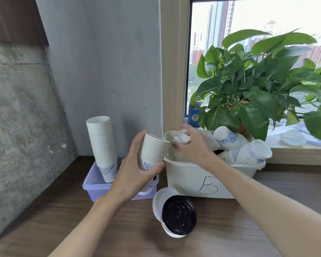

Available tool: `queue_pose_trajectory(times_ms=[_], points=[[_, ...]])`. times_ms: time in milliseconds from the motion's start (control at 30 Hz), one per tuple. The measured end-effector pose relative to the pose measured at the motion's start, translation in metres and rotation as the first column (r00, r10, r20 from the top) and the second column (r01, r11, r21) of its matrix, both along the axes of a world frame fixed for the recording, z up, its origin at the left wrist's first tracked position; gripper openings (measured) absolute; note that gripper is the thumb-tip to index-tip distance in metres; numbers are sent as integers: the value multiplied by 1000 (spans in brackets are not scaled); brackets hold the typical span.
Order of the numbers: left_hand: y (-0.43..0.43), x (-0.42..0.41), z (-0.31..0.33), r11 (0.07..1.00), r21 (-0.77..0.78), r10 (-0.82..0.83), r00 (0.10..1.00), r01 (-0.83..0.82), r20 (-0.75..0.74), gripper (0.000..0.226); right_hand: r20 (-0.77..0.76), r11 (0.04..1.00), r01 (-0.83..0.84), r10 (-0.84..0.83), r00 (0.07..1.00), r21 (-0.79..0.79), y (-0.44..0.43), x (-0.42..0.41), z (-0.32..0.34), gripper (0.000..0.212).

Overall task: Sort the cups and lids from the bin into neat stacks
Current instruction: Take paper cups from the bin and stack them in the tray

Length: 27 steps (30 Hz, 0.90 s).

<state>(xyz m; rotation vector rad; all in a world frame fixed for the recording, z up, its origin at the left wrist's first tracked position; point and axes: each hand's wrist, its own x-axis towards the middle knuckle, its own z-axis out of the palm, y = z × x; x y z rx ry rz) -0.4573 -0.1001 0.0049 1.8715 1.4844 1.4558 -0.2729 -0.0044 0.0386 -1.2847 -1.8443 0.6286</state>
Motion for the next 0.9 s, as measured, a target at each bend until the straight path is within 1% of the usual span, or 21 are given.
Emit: queue_pose_trajectory(times_ms=[133, 267, 367, 567, 733, 800, 900], points=[[-2, 4, 3, 1000, 3, 5, 1000, -5, -8, 86, -107, 996, 86, -82, 991, 30, -1, 15, 0, 53], [-3, 10, 7, 1000, 3, 4, 1000, -4, -2, 84, -275, 993, 109, -115, 955, -37, -4, 22, 1, 40], [-3, 13, 8, 1000, -8, -5, 1000, 5, 5, 84, -371, 990, 113, -135, 919, -82, -6, 23, 0, 39], [0, 18, 11, 1000, -21, 1, 1000, -1, -7, 84, -428, 991, 89, -123, 895, -98, -7, 25, 2, 49], [4, 24, 13, 1000, -22, -16, 1000, 16, -3, 85, -487, 994, 32, -78, 870, -103, -9, 28, 4, 54], [4, 27, 12, 999, -22, -23, 1000, 22, -13, 85, -531, 996, -21, -30, 847, -89, -11, 29, 6, 66], [4, 30, 10, 999, -24, -29, 999, 29, -21, 85, -532, 994, -95, 48, 846, -61, -16, 30, 9, 80]])
